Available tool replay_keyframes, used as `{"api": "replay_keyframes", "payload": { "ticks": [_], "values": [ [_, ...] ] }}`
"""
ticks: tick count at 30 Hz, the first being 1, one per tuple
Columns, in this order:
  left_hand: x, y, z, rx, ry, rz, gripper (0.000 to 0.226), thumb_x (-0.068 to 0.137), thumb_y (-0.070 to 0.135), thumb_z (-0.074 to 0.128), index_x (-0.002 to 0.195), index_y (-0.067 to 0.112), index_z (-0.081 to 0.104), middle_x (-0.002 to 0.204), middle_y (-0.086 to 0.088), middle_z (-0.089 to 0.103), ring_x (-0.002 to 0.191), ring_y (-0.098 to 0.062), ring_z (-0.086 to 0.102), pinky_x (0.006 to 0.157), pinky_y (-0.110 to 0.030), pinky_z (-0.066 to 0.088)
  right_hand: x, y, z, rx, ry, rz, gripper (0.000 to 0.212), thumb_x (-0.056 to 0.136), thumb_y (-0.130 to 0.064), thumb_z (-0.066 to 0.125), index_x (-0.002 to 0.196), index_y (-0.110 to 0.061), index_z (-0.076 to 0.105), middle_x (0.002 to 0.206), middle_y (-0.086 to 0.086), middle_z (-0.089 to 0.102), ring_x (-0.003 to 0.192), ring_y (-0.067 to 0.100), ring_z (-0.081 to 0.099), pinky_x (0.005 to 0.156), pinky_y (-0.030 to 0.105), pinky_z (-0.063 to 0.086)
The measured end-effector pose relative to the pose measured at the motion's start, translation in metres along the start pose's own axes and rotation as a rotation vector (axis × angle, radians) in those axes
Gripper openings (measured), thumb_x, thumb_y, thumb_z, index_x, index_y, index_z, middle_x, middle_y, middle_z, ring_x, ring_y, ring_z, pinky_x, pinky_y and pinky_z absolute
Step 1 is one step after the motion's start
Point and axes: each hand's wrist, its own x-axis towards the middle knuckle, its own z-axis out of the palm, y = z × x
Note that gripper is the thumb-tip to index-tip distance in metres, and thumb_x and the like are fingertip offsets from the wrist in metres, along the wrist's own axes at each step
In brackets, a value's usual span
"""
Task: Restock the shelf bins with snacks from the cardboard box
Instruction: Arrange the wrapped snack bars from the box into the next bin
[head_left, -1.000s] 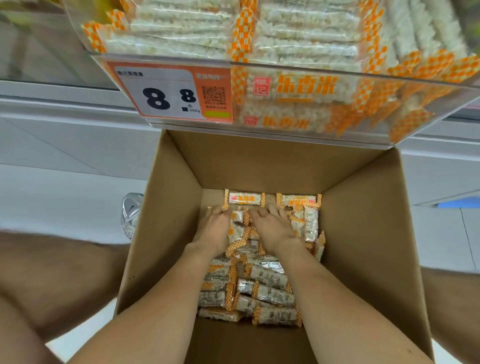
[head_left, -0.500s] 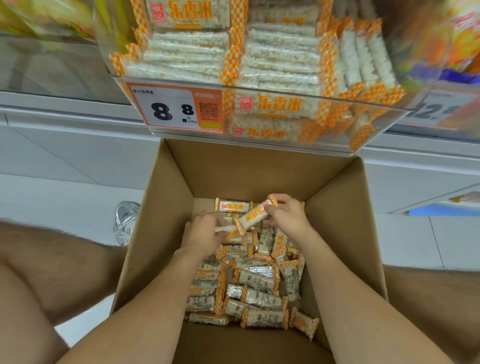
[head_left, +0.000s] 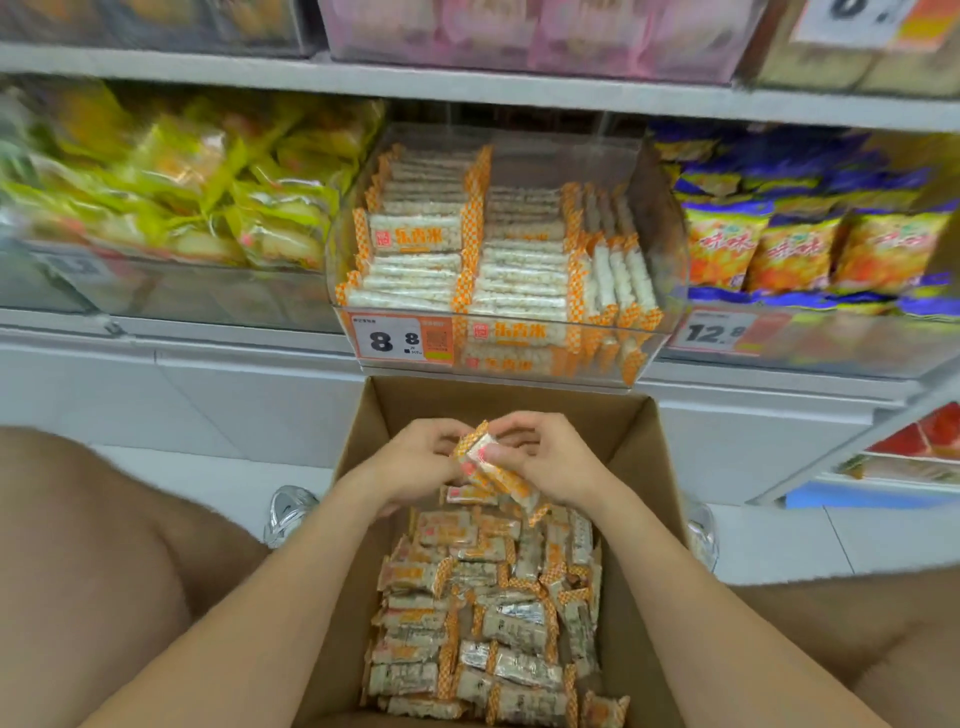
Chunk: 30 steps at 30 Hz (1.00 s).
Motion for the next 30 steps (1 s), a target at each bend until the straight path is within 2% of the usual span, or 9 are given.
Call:
{"api": "replay_keyframes", "payload": {
  "ticks": [4, 7, 10, 16, 19, 21, 24, 27, 30],
  "values": [
    [-0.030, 0.057, -0.028, 0.009, -0.091, 0.068, 0.042, 0.073, 0.008, 0.079, 0.115, 0.014, 0.074, 0.101, -0.010, 0.079, 0.091, -0.019, 0.069, 0.083, -0.030, 0.055, -0.014, -0.049, -0.005, -0.038, 0.093, -0.168, 0.021, 0.082, -0.034, 0.089, 0.101, -0.027, 0.082, 0.091, -0.010, 0.079, 0.085, 0.012, 0.073, 0.083, 0.035, 0.060],
    [-0.051, 0.091, -0.057, 0.128, -0.175, 0.111, 0.039, 0.088, 0.010, 0.084, 0.123, 0.019, 0.071, 0.117, -0.008, 0.076, 0.107, -0.019, 0.071, 0.093, -0.029, 0.057, -0.021, -0.083, -0.012, -0.056, 0.178, -0.260, 0.016, 0.077, -0.036, 0.092, 0.086, -0.026, 0.084, 0.084, -0.012, 0.078, 0.082, 0.007, 0.072, 0.078, 0.030, 0.057],
    [-0.071, 0.122, -0.081, 0.135, -0.190, 0.162, 0.036, 0.092, 0.011, 0.080, 0.125, 0.016, 0.069, 0.118, -0.015, 0.075, 0.108, -0.032, 0.073, 0.095, -0.038, 0.060, -0.026, -0.117, -0.019, -0.001, 0.144, -0.356, 0.011, 0.084, -0.028, 0.088, 0.092, -0.022, 0.083, 0.088, -0.011, 0.079, 0.084, 0.005, 0.074, 0.079, 0.026, 0.055],
    [-0.091, 0.164, -0.105, 0.038, 0.093, 0.306, 0.027, 0.089, 0.005, 0.076, 0.111, 0.019, 0.074, 0.110, -0.018, 0.074, 0.092, -0.022, 0.071, 0.091, -0.042, 0.060, -0.025, -0.174, -0.051, -0.285, 0.034, -0.470, 0.039, 0.093, -0.028, 0.074, 0.130, -0.038, 0.066, 0.115, -0.018, 0.072, 0.106, 0.002, 0.069, 0.091, 0.029, 0.056],
    [-0.085, 0.160, -0.105, 0.048, 0.252, 0.383, 0.036, 0.086, 0.018, 0.077, 0.117, 0.035, 0.070, 0.124, -0.003, 0.068, 0.111, -0.018, 0.067, 0.097, -0.046, 0.059, -0.013, -0.188, -0.063, -0.329, 0.034, -0.483, 0.034, 0.094, -0.032, 0.075, 0.127, -0.036, 0.068, 0.114, -0.019, 0.073, 0.106, 0.001, 0.069, 0.088, 0.028, 0.056],
    [-0.078, 0.154, -0.100, 0.153, 0.475, 0.439, 0.047, 0.088, 0.028, 0.077, 0.129, 0.041, 0.059, 0.128, 0.006, 0.061, 0.112, -0.014, 0.065, 0.093, -0.042, 0.059, 0.000, -0.192, -0.070, -0.389, 0.084, -0.477, 0.035, 0.093, -0.034, 0.076, 0.127, -0.038, 0.067, 0.117, -0.023, 0.069, 0.112, -0.002, 0.064, 0.087, 0.028, 0.053],
    [-0.066, 0.141, -0.094, 0.544, 0.830, 0.472, 0.049, 0.091, 0.018, 0.070, 0.135, 0.021, 0.049, 0.128, -0.001, 0.051, 0.110, -0.021, 0.054, 0.095, -0.040, 0.049, 0.024, -0.195, -0.075, -0.587, 0.157, -0.456, 0.039, 0.097, -0.035, 0.071, 0.132, -0.043, 0.055, 0.127, -0.013, 0.065, 0.123, 0.006, 0.057, 0.095, 0.039, 0.051],
    [-0.061, 0.128, -0.088, 0.865, 0.838, 0.395, 0.045, 0.089, 0.014, 0.065, 0.132, 0.014, 0.052, 0.129, -0.009, 0.047, 0.116, -0.033, 0.042, 0.101, -0.043, 0.040, 0.051, -0.193, -0.065, -0.672, 0.181, -0.456, 0.040, 0.101, -0.028, 0.067, 0.133, -0.044, 0.049, 0.130, -0.004, 0.061, 0.118, 0.019, 0.061, 0.098, 0.045, 0.050],
    [-0.057, 0.123, -0.084, 0.920, 0.807, 0.373, 0.033, 0.094, 0.019, 0.058, 0.127, 0.015, 0.060, 0.126, -0.008, 0.049, 0.116, -0.031, 0.033, 0.104, -0.043, 0.035, 0.072, -0.187, -0.042, -0.709, 0.186, -0.494, 0.043, 0.099, -0.018, 0.066, 0.132, -0.040, 0.051, 0.131, 0.000, 0.056, 0.114, 0.026, 0.059, 0.101, 0.048, 0.048]
  ]
}}
